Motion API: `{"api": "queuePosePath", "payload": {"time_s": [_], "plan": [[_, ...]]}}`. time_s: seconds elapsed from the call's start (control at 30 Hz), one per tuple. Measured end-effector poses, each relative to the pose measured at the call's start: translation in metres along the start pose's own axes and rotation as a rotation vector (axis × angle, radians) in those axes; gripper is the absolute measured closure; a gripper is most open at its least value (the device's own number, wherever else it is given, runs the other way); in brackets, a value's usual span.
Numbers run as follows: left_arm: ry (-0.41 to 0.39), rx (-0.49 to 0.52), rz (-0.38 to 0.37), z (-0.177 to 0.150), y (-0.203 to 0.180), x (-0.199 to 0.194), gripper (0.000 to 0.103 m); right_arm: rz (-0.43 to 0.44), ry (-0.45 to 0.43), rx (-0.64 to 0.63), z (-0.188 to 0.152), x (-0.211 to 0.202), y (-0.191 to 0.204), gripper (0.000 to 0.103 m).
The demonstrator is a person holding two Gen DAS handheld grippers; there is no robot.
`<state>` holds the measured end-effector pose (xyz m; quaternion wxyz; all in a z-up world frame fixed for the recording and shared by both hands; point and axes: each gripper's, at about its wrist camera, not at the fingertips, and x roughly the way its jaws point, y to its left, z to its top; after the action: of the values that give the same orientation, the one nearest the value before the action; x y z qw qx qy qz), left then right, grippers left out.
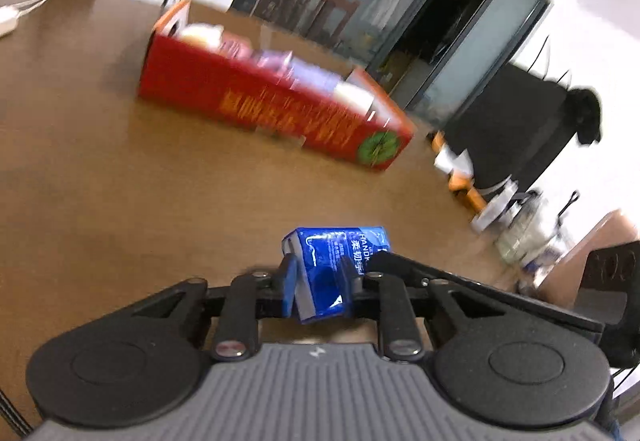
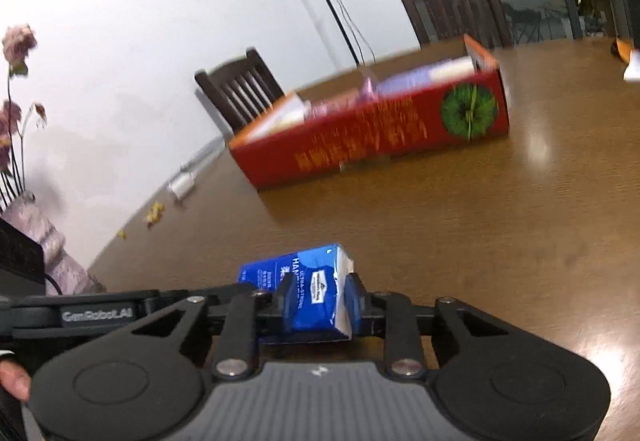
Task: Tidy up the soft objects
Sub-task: 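Close both grippers on the blue tissue pack and lift it, then lower the tissue pack into the red box and open both grippers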
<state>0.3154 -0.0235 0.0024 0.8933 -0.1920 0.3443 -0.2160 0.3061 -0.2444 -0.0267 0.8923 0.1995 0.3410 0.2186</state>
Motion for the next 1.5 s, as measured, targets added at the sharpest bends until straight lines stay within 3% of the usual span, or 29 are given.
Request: {"api": "queuePosePath", "payload": {"time_s": [0.17,0.23,0.33,0.47,0.57,0.7,0.77,0.87,0.97,1.1,1.2,1.23,1.37,1.47,1.5], "plan": [[-0.09,0.048,-0.084,0.081,-0.008,0.019,0.081,-0.002,-0.134,-0.096,0.072,-0.002,0.01,0.078],[-0.109,0.045,-0.118,0.125,-0.004,0.041,0.08,-0.034,-0.186,-0.142,0.114,0.012,0.011,0.08],[-0.146,0.048,-0.104,0.183,0.006,0.083,0.08,-0.077,-0.218,-0.193,0.175,0.049,0.01,0.08],[-0.106,-0.023,-0.056,0.244,0.035,0.15,0.08,-0.151,-0.167,-0.174,0.238,0.127,-0.004,0.08],[-0.05,-0.03,0.037,0.266,0.056,0.196,0.08,-0.199,-0.096,-0.128,0.266,0.193,-0.022,0.08],[0.037,0.055,0.202,0.276,0.065,0.244,0.082,-0.244,0.018,-0.1,0.273,0.266,-0.049,0.09],[0.054,0.068,0.202,0.275,0.066,0.25,0.08,-0.256,0.107,-0.054,0.271,0.288,-0.061,0.093],[0.067,0.098,0.196,0.275,0.064,0.253,0.08,-0.22,0.123,0.028,0.271,0.292,-0.076,0.093],[0.092,0.148,0.222,0.275,0.056,0.259,0.079,-0.242,0.182,0.028,0.263,0.298,-0.081,0.094],[0.123,0.215,0.206,0.272,0.05,0.267,0.078,-0.273,0.166,0.054,0.259,0.293,-0.083,0.094],[0.125,0.258,0.249,0.267,0.043,0.266,0.054,-0.276,0.122,0.097,0.258,0.271,-0.084,0.094],[0.117,0.272,0.266,0.266,0.042,0.261,0.051,-0.272,0.112,0.109,0.26,0.261,-0.084,0.092],[0.073,0.295,0.25,0.264,0.029,0.225,0.051,-0.288,0.06,0.029,0.264,0.214,-0.069,0.09],[0.033,0.31,0.242,0.266,0.011,0.184,0.05,-0.306,0.017,-0.04,0.274,0.164,-0.053,0.081],[0.016,0.325,0.248,0.267,0.003,0.17,0.048,-0.309,0.009,-0.058,0.276,0.149,-0.051,0.074]]}}
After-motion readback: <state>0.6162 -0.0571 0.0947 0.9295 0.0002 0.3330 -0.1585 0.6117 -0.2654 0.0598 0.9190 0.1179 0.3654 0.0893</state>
